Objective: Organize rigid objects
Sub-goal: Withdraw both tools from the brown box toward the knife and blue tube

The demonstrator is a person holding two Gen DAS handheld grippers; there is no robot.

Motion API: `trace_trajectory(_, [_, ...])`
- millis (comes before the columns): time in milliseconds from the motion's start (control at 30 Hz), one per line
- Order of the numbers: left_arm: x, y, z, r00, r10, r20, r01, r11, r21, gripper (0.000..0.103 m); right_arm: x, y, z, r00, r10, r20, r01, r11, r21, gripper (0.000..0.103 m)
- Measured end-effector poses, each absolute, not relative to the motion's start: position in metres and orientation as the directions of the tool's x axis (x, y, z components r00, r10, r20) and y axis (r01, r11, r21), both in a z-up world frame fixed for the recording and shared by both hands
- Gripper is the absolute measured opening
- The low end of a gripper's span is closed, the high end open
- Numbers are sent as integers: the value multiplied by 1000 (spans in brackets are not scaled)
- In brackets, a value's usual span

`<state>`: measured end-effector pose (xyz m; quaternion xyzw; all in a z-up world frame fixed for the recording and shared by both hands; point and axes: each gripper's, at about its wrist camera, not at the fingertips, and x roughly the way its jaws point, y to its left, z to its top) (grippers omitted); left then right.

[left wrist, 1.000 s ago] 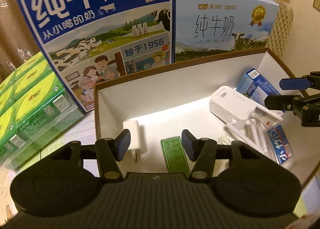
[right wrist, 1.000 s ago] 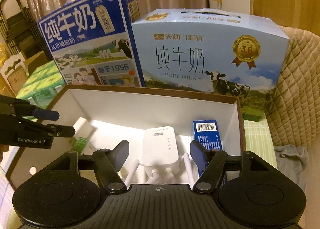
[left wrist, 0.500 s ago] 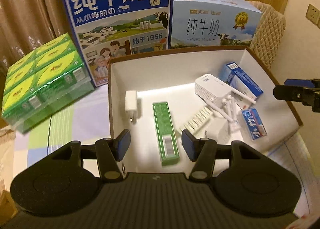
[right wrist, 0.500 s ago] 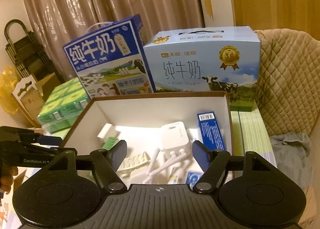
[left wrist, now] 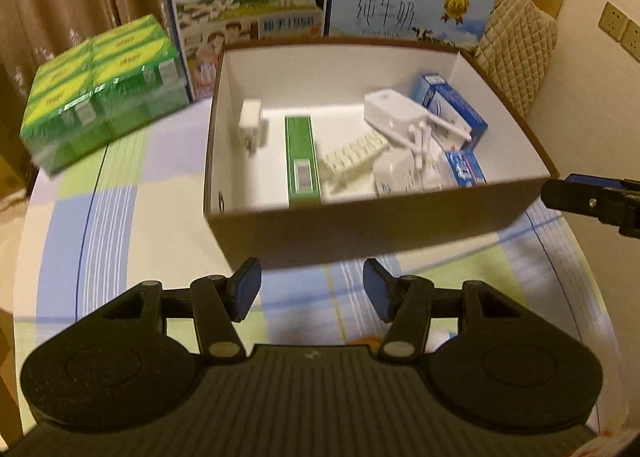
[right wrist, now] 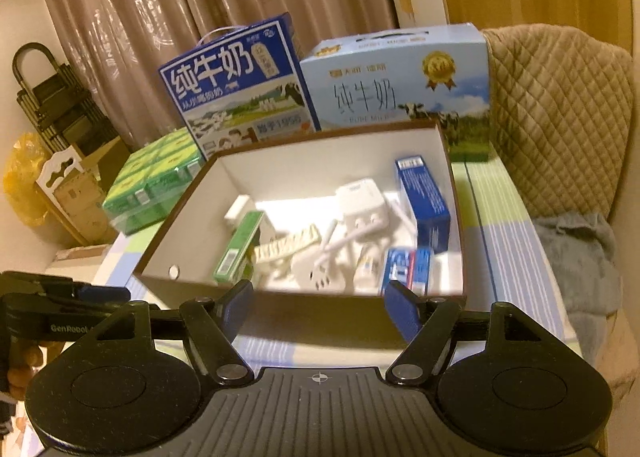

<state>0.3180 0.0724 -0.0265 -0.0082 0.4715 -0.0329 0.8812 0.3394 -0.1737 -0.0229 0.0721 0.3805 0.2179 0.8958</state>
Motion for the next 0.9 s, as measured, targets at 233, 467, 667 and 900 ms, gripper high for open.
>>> trace_trajectory(233, [285, 69, -43, 509, -81, -857, 17, 996, -85, 53, 305, -177, -30, 599, 433, -673, -324, 900, 291, 70])
trace_trajectory(467, [262, 65, -64, 454, -84, -887, -4, 995, -96, 53, 270, -174, -59, 551, 394, -736, -323, 913, 248, 70])
trace_trajectory(667, [252, 61, -75, 424, -80, -902, -7, 996, -92, 53, 249, -174, -76, 512, 390, -765, -330, 912, 244, 70])
trace_trajectory(900, [246, 58, -85, 399, -92, -912, 2, 995, -99, 53, 234, -159, -88, 507, 382, -773, -410, 896, 173, 70])
